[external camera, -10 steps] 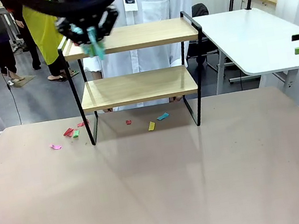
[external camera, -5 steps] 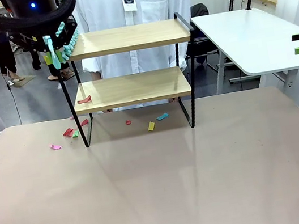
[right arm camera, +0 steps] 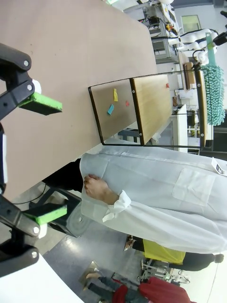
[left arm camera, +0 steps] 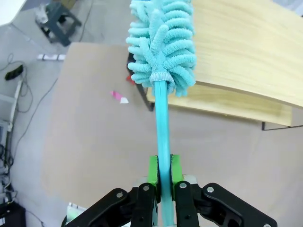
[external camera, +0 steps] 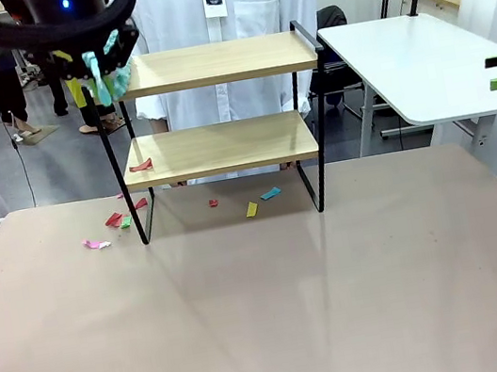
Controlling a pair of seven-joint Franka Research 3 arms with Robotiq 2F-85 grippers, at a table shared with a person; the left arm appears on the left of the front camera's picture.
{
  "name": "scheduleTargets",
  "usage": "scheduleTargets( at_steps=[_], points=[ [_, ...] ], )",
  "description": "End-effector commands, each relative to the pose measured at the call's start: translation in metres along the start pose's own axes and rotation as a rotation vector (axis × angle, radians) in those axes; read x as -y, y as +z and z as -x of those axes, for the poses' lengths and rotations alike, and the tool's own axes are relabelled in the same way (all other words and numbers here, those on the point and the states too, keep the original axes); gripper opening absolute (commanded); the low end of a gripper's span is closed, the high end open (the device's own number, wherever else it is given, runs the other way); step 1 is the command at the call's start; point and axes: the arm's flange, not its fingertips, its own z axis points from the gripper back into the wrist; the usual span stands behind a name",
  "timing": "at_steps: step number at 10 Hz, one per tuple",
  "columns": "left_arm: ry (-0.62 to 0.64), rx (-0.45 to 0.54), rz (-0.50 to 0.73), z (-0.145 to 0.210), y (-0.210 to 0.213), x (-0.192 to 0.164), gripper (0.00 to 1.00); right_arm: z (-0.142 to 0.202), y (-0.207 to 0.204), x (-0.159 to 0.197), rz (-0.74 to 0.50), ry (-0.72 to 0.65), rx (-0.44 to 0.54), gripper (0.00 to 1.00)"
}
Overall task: Clean the shelf.
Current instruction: Clean the specific section of the Shelf indicated by the human with the Duster.
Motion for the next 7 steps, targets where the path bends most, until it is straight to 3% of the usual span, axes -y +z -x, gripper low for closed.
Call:
scheduleTargets(
  at_steps=[1,5,7],
  points=[
    [-0.048,0.012,0.136,0.0,0.017,-0.016,0.13,-0.003,0.0,0.0,0.003,0.005,-0.001,1.0],
    [-0.272,-0.1,0.483,-0.002,0.031,-0.042,0.13,-0.003,0.0,0.0,0.003,0.005,-0.001,1.0],
    [-0.446,-0.18,0.7,0.0,0.037,-0.061,0.13,-0.003,0.0,0.0,0.003,0.005,-0.001,1.0]
  ],
)
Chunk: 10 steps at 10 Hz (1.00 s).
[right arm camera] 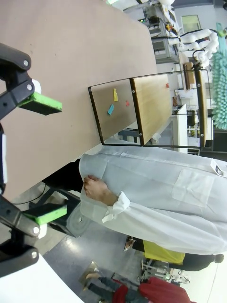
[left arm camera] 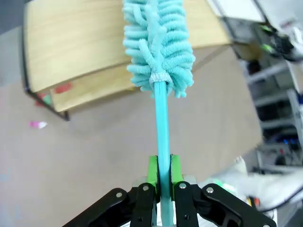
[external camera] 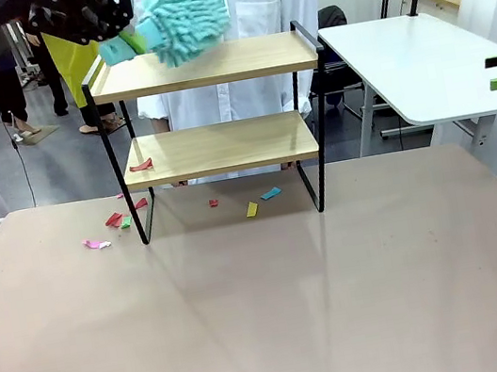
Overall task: Clean the shelf.
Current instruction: Clean the specific section of the Shelf indicated by the human with the Duster.
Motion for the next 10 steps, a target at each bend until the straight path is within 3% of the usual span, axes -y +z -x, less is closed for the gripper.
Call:
scheduleTargets(
  at_steps=[1,3,5,10],
  points=[
    [-0.17,-0.114,0.199,0.019,0.016,-0.024,0.13,-0.003,0.0,0.0,0.003,0.005,-0.001,1.0],
    [-0.327,-0.192,0.298,0.027,0.02,-0.036,0.13,-0.003,0.0,0.0,0.003,0.005,-0.001,1.0],
    [-0.472,-0.296,0.294,0.039,0.016,-0.038,0.13,-0.003,0.0,0.0,0.003,0.005,-0.001,1.0],
    [-0.635,-0.634,-0.055,0.076,-0.006,-0.055,0.13,-0.003,0.0,0.0,0.003,0.005,-0.001,1.0]
  ],
)
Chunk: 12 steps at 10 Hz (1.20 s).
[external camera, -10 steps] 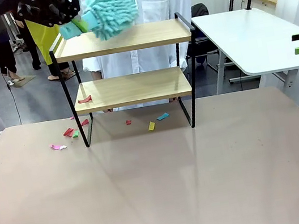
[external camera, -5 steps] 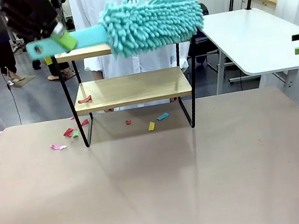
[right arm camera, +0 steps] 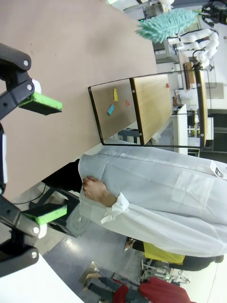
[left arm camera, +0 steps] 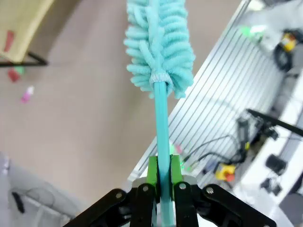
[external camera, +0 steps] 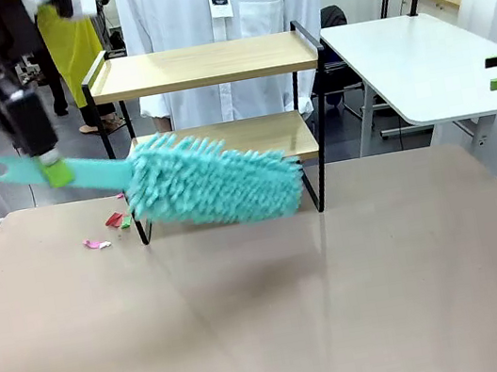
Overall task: Clean the shelf.
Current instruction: Clean the specific section of the Shelf indicated by the human with the Duster.
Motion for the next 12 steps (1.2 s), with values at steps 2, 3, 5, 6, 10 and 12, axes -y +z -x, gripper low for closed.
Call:
scheduleTargets(
  at_steps=[2,3,5,6,10,12],
  points=[
    [-0.057,-0.14,-0.05,0.024,-0.019,-0.033,0.13,-0.003,-0.001,0.0,0.003,0.005,-0.001,1.0],
    [-0.048,-0.16,-0.016,0.032,-0.027,-0.045,0.13,-0.003,-0.001,0.0,0.003,0.005,-0.001,1.0],
    [-0.053,-0.193,0.018,0.049,-0.037,-0.062,0.13,-0.003,-0.001,0.0,0.003,0.005,-0.001,1.0],
    [-0.053,-0.209,0.027,0.056,-0.041,-0.068,0.13,-0.003,-0.001,0.0,0.003,0.005,-0.001,1.0],
    [-0.026,-0.192,0.036,0.051,-0.044,-0.07,0.13,-0.003,-0.001,0.0,0.003,0.005,-0.001,1.0],
    [-0.026,-0.192,0.036,0.051,-0.044,-0.07,0.13,-0.003,-0.001,0.0,0.003,0.005,-0.001,1.0]
  ],
)
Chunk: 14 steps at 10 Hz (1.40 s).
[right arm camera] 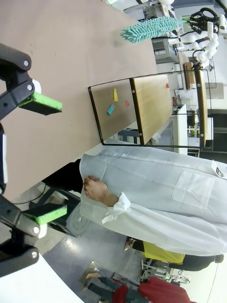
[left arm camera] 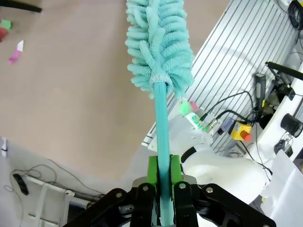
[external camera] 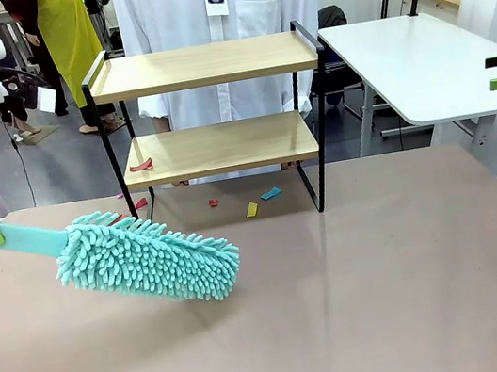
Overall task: Clean the shelf.
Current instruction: Clean the specific section of the Shelf indicated by the human with the Duster.
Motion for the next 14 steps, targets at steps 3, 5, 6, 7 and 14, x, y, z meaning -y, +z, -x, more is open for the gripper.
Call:
scheduleTargets(
  at_steps=[3,5,6,7,14],
  points=[
    [0.004,0.004,-0.003,0.0003,0.0022,0.0005,0.13,-0.003,-0.0004,0.0003,0.003,0.005,-0.001,1.0],
    [0.004,0.004,-0.003,0.0003,0.0022,0.0005,0.13,-0.003,-0.0004,0.0003,0.003,0.005,-0.001,1.0],
    [0.004,0.004,-0.003,0.0003,0.0022,0.0005,0.13,-0.003,-0.0004,0.0003,0.003,0.005,-0.001,1.0],
    [0.004,0.004,-0.003,0.0003,0.0022,0.0005,0.13,-0.003,-0.0004,0.0003,0.003,0.005,-0.001,1.0],
    [0.004,0.004,-0.003,0.0003,0.0022,0.0005,0.13,-0.003,-0.0004,0.0003,0.003,0.005,-0.001,1.0]
  ],
)
